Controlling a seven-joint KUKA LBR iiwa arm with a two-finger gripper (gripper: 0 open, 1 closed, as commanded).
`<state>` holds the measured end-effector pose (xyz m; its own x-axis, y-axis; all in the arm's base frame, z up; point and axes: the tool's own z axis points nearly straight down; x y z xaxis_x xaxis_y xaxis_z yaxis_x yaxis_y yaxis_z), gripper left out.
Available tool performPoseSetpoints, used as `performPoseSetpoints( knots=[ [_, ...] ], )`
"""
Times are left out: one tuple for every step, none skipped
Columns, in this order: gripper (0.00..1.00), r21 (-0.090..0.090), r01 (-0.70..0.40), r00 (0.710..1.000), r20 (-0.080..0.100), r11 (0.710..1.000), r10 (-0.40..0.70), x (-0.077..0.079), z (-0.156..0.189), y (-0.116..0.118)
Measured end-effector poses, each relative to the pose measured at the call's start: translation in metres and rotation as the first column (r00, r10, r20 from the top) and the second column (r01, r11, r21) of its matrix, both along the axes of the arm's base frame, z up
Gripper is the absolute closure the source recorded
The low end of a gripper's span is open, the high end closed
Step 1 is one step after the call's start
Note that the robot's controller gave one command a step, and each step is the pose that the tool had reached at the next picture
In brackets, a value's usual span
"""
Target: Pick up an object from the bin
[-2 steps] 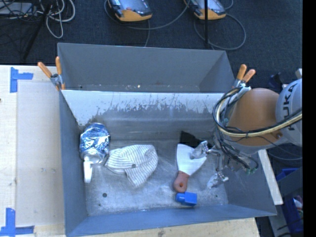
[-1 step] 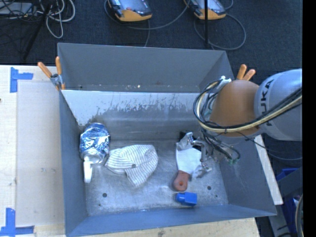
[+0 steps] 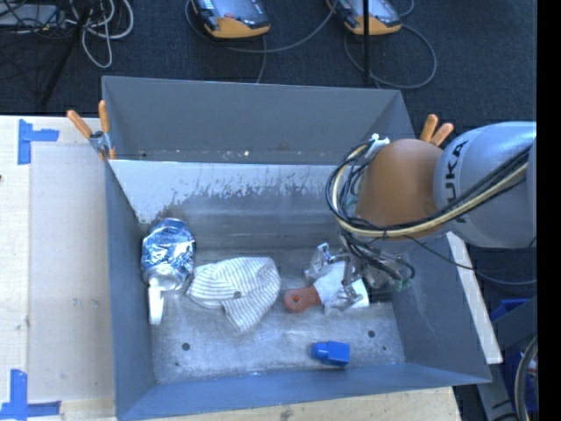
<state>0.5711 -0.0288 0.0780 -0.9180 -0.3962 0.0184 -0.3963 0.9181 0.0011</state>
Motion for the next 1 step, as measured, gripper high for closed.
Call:
performPoseSetpoints(
  knots=[
    [1.0, 0.0, 0.0, 1.0, 0.001, 1.0, 0.0, 0.0002, 0.0001, 0.0002]
  ],
)
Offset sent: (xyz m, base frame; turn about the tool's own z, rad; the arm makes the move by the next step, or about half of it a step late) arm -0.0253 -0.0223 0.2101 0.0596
